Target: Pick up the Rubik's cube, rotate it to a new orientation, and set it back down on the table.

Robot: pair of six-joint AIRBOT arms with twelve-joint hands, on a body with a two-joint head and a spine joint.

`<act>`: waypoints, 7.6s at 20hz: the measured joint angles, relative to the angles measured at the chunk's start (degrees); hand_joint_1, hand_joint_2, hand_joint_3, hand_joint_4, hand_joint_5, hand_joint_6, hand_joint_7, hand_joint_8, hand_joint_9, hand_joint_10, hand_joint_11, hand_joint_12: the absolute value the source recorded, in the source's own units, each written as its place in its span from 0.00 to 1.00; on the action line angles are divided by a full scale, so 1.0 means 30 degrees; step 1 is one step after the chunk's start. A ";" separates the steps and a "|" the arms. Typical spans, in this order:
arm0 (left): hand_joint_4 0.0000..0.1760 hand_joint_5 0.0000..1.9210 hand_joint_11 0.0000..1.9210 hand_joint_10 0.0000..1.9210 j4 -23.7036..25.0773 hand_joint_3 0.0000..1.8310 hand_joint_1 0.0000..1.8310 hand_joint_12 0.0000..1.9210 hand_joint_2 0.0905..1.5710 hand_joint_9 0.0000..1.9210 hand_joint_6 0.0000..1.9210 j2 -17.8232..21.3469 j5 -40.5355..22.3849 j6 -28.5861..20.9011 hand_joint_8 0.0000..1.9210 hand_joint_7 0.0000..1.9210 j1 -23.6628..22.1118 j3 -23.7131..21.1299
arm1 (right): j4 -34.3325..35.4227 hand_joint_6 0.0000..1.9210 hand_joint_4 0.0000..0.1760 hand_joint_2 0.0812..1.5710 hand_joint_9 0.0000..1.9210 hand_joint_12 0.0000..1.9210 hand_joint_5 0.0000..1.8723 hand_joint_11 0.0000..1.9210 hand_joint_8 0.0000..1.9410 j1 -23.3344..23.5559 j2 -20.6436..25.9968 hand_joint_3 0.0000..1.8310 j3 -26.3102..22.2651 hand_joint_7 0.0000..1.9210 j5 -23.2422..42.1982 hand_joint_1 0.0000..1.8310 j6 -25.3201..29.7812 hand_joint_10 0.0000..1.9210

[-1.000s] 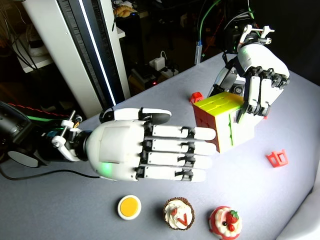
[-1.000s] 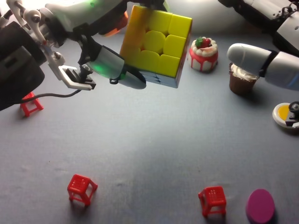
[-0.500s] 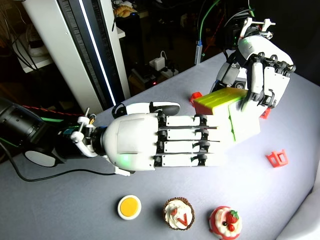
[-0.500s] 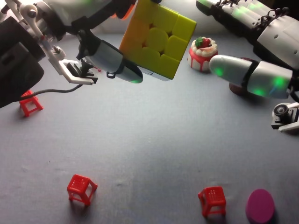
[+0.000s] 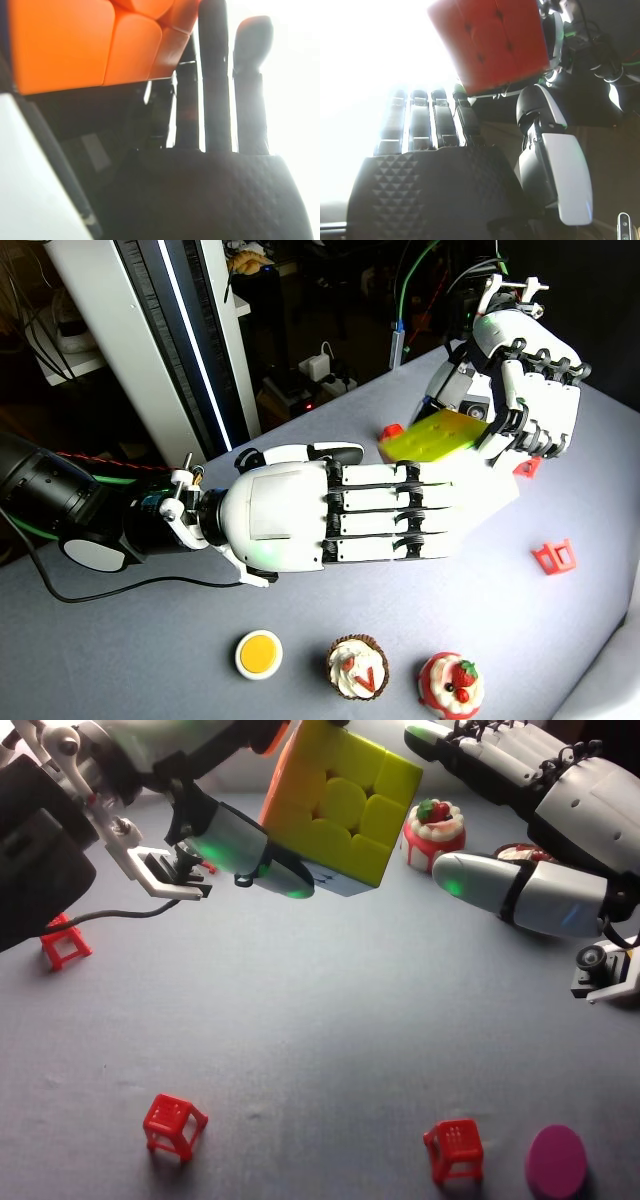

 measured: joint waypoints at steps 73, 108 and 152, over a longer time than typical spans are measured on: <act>0.14 0.43 0.58 1.00 0.0153 0.67 0.64 1.00 0.40 0.52 0.91 0.0335 -0.2586 -0.0364 0.93 0.46 0.0729 -0.0525 | -0.0634 0.10 0.00 0.87 0.07 0.71 0.14 0.00 0.04 -0.0022 -0.0663 0.00 0.0299 0.19 -0.0860 0.00 -0.0015 0.40; 0.00 0.46 0.76 1.00 -0.0794 0.66 0.62 1.00 0.40 0.69 0.96 0.0138 -0.2718 0.0146 1.00 0.61 0.0918 -0.0481 | -0.2506 0.39 0.00 0.83 0.00 0.88 0.04 0.00 0.34 -0.1698 -0.0189 0.00 -0.1909 0.09 0.1537 0.06 -0.0007 0.61; 0.00 0.46 0.74 1.00 -0.0823 0.81 0.65 1.00 0.34 0.67 0.95 -0.0138 -0.4007 -0.0590 1.00 0.52 0.1581 -0.0525 | -0.0364 0.00 0.00 0.85 0.00 0.32 0.00 0.00 0.00 -0.1698 0.0612 0.00 -0.0882 0.00 0.0903 0.00 -0.0007 0.16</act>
